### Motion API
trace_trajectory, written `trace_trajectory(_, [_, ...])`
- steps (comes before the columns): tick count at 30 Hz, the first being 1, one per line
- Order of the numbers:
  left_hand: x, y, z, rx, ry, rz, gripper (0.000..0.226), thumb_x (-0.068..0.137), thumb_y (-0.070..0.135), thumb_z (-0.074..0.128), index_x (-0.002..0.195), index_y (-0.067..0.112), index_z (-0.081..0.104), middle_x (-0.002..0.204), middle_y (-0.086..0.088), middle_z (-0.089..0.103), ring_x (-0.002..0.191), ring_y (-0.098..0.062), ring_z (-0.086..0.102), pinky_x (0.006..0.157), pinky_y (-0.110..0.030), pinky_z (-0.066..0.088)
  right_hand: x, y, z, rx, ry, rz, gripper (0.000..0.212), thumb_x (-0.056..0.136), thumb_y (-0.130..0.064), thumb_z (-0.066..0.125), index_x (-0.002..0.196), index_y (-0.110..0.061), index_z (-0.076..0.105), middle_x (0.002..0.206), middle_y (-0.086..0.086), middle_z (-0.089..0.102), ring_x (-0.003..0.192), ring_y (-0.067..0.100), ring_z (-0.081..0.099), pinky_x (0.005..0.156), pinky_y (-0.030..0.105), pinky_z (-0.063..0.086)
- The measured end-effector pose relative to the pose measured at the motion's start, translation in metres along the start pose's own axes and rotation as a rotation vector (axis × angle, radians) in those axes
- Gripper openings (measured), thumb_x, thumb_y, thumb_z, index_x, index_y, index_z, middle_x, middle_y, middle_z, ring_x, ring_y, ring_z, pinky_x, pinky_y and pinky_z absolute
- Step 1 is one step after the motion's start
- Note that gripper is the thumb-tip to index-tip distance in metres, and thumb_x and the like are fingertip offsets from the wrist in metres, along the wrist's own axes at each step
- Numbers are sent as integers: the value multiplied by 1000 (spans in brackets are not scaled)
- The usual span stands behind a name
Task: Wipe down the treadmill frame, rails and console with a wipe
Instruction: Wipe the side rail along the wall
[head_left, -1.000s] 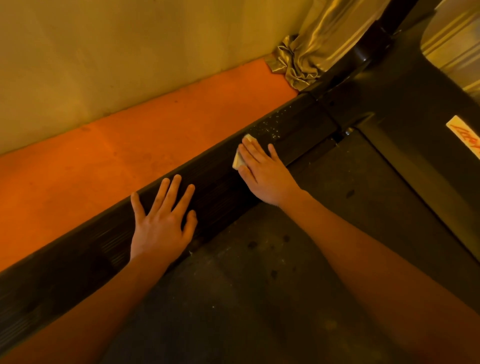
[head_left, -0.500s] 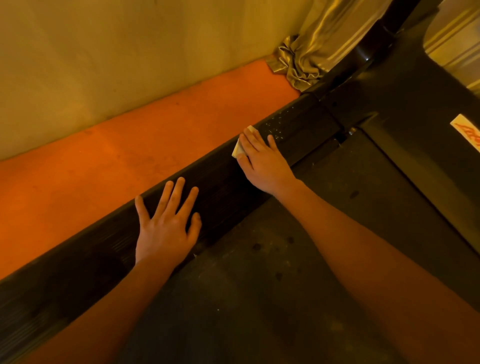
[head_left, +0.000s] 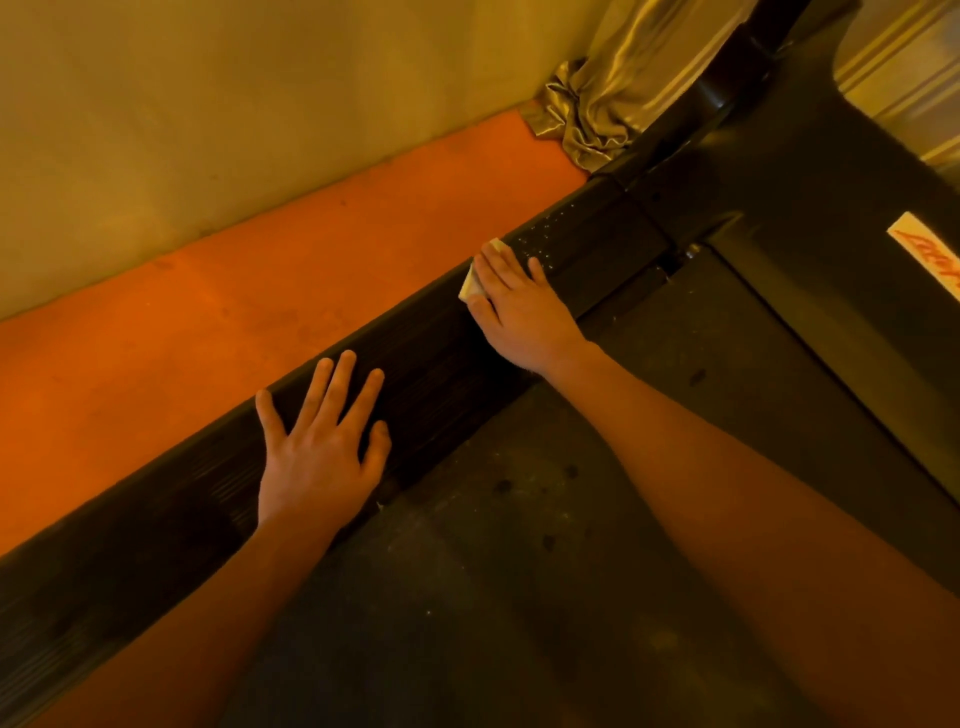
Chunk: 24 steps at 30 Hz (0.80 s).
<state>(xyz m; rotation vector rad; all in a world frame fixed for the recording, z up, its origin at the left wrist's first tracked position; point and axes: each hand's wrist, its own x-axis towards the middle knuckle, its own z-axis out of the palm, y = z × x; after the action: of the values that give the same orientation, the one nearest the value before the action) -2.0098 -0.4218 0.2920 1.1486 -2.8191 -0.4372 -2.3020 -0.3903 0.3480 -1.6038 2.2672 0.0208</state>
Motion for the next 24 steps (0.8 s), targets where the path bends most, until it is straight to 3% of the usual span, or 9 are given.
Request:
trace_trajectory(10, [-1, 1, -5, -52, -13, -2, 62, 102, 52, 23, 159, 29, 28, 169, -4, 15, 156, -19, 1, 119, -70, 0, -62, 17, 17, -1, -10, -7, 61, 111, -45, 17, 164, -17, 7, 172, -1, -4, 157, 14, -10, 124, 39, -11])
trace_trajectory(15, [9, 18, -18, -85, -3, -68, 55, 103, 45, 36, 153, 23, 43, 164, -7, 28, 155, -24, 16, 116, -75, 8, -63, 20, 14, 17, 2, -18, 59, 112, -43, 18, 164, -17, 8, 172, -1, -2, 157, 14, -9, 123, 39, -13])
trace_trajectory(17, [24, 35, -22, -94, -23, -132, 55, 105, 43, 40, 157, 28, 35, 166, -6, 21, 156, -24, 11, 114, -76, 5, -63, 23, 16, 17, 13, -31, 59, 112, -43, 18, 164, -18, 8, 172, -3, -3, 157, 13, -11, 123, 38, -14])
trace_trajectory(20, [45, 56, -15, -104, -29, -256, 58, 106, 49, 29, 161, 37, 17, 170, -2, 7, 157, -19, -5, 113, -75, -4, -62, 26, 15, 29, 16, -58, 58, 112, -43, 18, 164, -19, 9, 172, -5, -3, 156, 10, -12, 122, 36, -16])
trace_trajectory(24, [50, 66, -3, -92, 35, -322, 59, 105, 50, 21, 161, 37, 10, 170, -4, 4, 156, -20, -10, 117, -71, -7, -54, 34, 11, -6, 1, -119, 58, 111, -44, 18, 164, -19, 9, 171, -5, -4, 156, 9, -13, 121, 34, -18])
